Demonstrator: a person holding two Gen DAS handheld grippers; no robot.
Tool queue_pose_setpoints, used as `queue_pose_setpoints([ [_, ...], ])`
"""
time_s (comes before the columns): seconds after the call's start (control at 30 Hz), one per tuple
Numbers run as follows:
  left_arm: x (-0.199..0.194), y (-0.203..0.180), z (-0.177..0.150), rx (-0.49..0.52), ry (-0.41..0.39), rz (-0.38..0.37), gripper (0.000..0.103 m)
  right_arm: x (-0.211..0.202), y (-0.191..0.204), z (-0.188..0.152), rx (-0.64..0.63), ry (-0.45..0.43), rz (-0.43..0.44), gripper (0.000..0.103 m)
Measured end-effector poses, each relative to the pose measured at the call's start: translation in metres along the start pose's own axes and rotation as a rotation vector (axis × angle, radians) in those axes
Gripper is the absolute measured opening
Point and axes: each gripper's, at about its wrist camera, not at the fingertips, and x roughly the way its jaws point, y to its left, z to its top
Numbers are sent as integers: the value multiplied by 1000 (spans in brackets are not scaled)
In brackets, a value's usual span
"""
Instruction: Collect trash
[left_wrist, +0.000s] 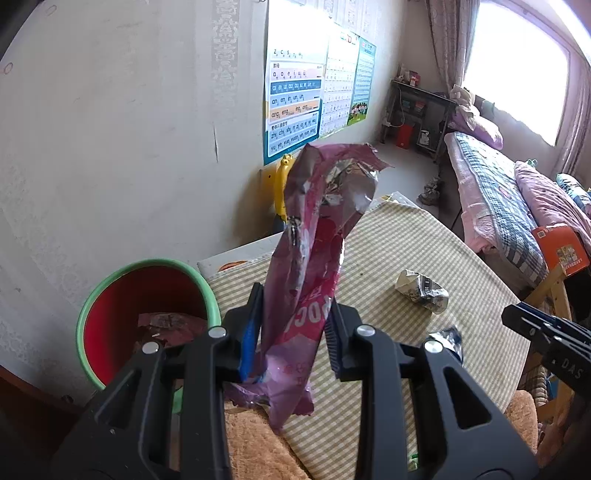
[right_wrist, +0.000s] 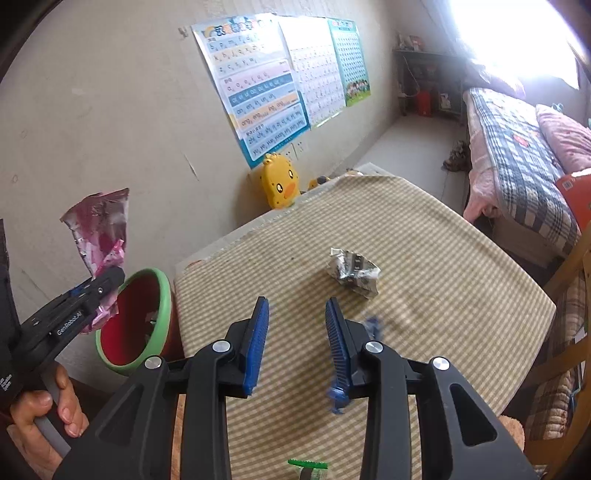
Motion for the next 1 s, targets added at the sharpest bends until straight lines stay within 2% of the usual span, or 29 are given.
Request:
queue_pose_setpoints([
  [0.07,1,1,-1,-1,4,0,29,3,1,-2,-16,6,-14,32],
  [0.1,0,2,-2,-2,6,-1,29,6,-2,-4,-14,10,-31,36],
  [0.13,0,3,-3,-3,7,-2,29,10,-8,-6,-4,18,-46,44],
  [0.17,-1,4,-4,-4,7,-2,29,14,-14,-8,4,31,-57,66],
  [0.2,0,5,-4,-4,8,-2,29,23,-23,-11,19,66,-82,74],
  [0.4,4,5,-8,-4,33,-11,29,65,-71,-42,152,219,-139,73],
  [0.57,5,2,-9,9,36,-11,29,95,-79,-61,158,297,-149,73],
  [1.0,8,1,-10,17,44,0,29,116,-71,-64,113,318,-140,73],
])
